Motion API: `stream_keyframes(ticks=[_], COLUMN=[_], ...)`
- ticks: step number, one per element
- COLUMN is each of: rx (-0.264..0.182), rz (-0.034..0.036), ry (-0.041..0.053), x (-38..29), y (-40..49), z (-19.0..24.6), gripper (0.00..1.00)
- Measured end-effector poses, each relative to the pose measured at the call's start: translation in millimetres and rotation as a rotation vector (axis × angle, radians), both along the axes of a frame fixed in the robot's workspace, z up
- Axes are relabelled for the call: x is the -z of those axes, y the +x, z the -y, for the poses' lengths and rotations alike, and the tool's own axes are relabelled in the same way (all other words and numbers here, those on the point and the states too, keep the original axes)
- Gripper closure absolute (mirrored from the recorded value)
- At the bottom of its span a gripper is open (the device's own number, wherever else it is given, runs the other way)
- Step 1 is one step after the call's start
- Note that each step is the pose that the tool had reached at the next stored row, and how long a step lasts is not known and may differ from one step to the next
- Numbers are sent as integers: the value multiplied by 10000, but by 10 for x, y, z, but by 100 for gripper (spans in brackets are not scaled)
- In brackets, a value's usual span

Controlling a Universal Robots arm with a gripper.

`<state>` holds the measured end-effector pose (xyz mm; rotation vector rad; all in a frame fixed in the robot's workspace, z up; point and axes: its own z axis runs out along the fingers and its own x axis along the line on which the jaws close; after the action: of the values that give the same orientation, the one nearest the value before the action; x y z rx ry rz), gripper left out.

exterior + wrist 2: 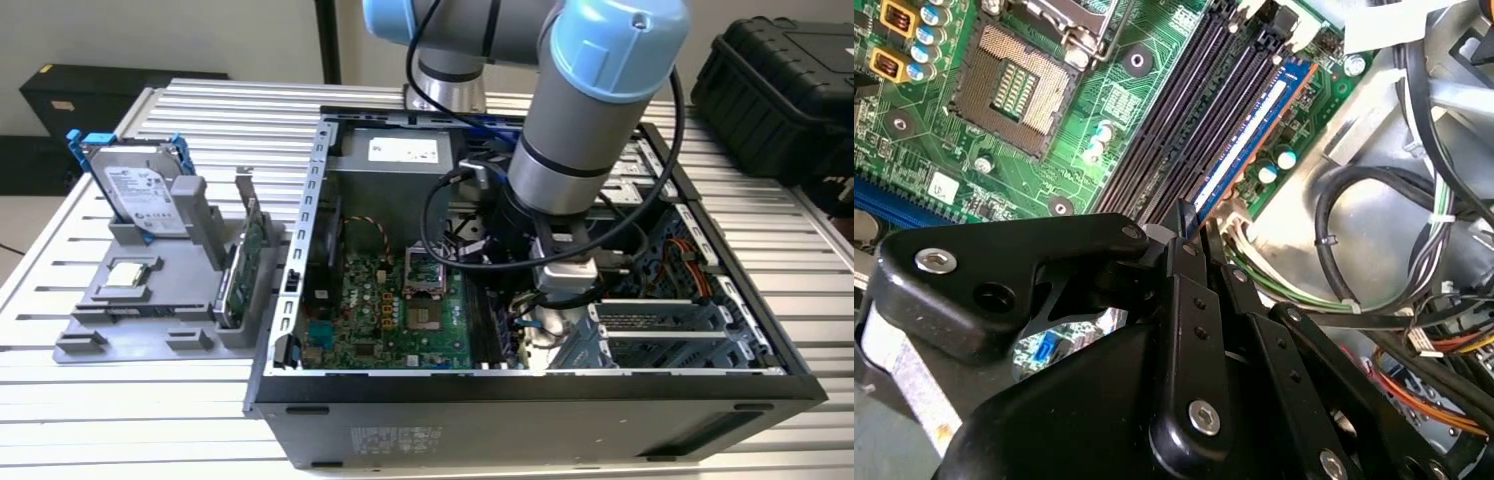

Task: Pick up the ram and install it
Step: 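Insert the ram into the slot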

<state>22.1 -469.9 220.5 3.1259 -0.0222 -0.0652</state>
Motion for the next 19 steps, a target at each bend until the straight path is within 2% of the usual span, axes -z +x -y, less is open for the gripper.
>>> stream_keyframes(ticks=[4,19], rx=[1,2], rz=[0,-1], ry=[0,-3], x=[38,45], y=[4,5], z=[-1,-6], gripper=[100,100])
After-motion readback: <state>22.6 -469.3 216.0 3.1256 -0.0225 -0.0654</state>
